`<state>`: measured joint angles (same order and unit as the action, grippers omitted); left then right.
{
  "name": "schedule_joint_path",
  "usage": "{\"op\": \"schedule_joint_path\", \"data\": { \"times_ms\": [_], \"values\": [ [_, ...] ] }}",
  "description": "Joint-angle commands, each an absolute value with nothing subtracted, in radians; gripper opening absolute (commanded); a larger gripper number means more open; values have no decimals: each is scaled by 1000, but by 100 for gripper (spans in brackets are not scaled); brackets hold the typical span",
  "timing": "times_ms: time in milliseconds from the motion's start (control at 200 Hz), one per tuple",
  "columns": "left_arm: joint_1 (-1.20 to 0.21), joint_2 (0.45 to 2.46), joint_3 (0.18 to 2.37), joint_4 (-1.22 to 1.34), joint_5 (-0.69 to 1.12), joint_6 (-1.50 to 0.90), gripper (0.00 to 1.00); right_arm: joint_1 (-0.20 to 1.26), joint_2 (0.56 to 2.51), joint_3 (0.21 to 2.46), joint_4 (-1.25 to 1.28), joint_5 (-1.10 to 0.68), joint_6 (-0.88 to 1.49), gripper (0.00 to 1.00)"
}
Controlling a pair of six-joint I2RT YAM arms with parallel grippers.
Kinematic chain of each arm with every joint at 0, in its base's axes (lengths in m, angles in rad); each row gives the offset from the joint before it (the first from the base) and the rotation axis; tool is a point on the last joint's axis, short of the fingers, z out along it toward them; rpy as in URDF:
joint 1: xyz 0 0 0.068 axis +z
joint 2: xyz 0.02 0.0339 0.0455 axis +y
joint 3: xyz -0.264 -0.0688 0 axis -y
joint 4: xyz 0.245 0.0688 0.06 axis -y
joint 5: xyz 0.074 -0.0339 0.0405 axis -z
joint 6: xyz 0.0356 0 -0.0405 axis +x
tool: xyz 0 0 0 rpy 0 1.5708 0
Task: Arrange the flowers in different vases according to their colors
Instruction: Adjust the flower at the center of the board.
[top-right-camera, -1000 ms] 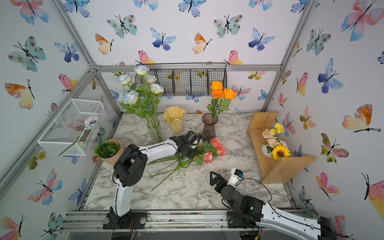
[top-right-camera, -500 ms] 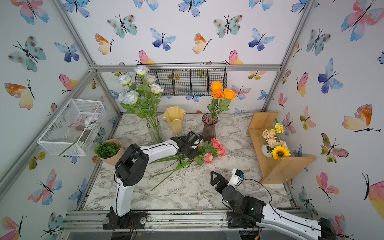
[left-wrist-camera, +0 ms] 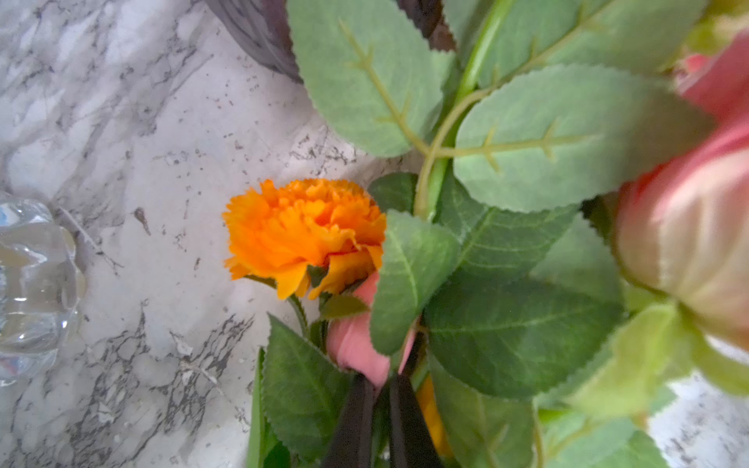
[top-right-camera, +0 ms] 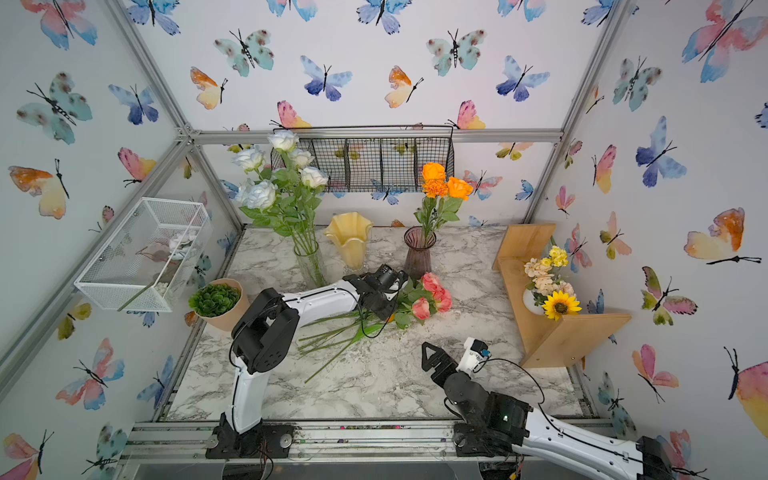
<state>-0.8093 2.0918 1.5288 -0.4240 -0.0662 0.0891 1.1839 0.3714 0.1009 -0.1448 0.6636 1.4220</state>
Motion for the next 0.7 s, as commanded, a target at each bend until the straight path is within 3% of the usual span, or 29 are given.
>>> {"op": "schedule_joint_path", "data": {
  "times_ms": [0, 696],
  "values": [
    [-822, 2039, 1550, -432, -100, 110, 2, 1187, 356, 81, -168, 704, 1429, 99],
    [-881, 1781, 1493, -359, -147, 131, 0, 1187, 319, 67, -185, 710, 1450, 98]
  ]
}}
